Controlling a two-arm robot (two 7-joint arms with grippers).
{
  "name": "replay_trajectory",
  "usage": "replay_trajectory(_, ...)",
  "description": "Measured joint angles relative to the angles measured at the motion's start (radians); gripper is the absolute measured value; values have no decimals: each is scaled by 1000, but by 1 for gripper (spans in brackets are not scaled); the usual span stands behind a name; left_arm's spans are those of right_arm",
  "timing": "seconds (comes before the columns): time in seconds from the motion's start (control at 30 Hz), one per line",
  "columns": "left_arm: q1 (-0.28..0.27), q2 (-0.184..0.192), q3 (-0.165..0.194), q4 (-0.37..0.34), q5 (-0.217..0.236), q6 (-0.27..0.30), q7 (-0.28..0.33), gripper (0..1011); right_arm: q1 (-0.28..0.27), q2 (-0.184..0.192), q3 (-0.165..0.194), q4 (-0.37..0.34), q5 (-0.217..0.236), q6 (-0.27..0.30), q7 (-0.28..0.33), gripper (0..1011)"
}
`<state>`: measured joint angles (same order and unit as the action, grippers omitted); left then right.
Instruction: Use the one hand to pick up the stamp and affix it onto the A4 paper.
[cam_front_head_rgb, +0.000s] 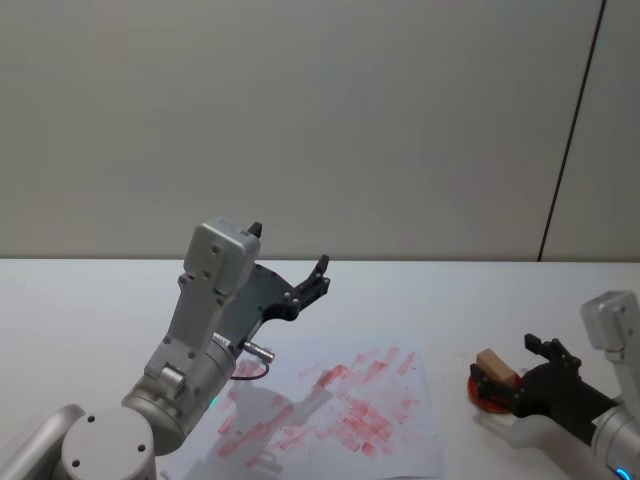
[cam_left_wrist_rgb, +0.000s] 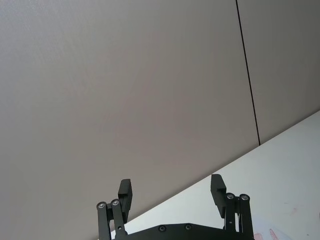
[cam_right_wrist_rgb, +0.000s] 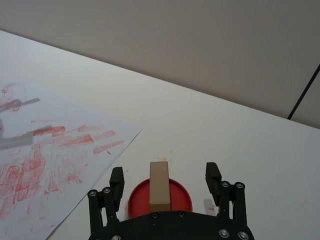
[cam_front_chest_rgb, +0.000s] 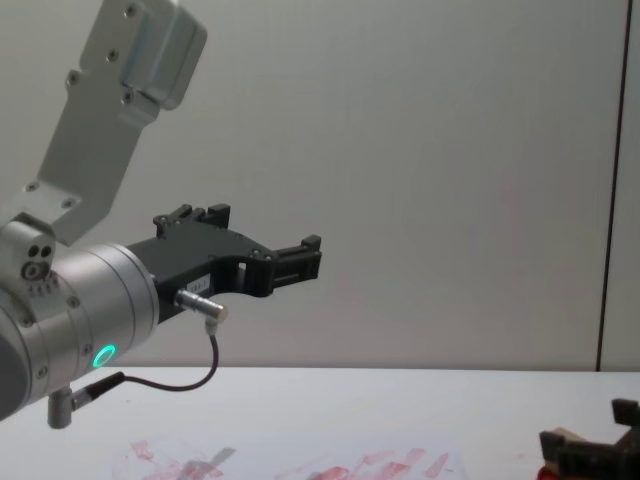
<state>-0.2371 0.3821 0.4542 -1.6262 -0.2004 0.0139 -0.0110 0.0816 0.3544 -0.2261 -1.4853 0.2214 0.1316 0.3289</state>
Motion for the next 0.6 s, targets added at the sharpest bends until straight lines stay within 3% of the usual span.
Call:
replay_trajectory(0.3, 0, 0, 0, 0, 0, 0, 0, 1003, 24, -17, -13, 45, -18, 4, 14, 949)
replay_trajectory(0.6, 0, 0, 0, 0, 0, 0, 0, 1002, 37, -28, -21, 73, -28, 6, 17, 704)
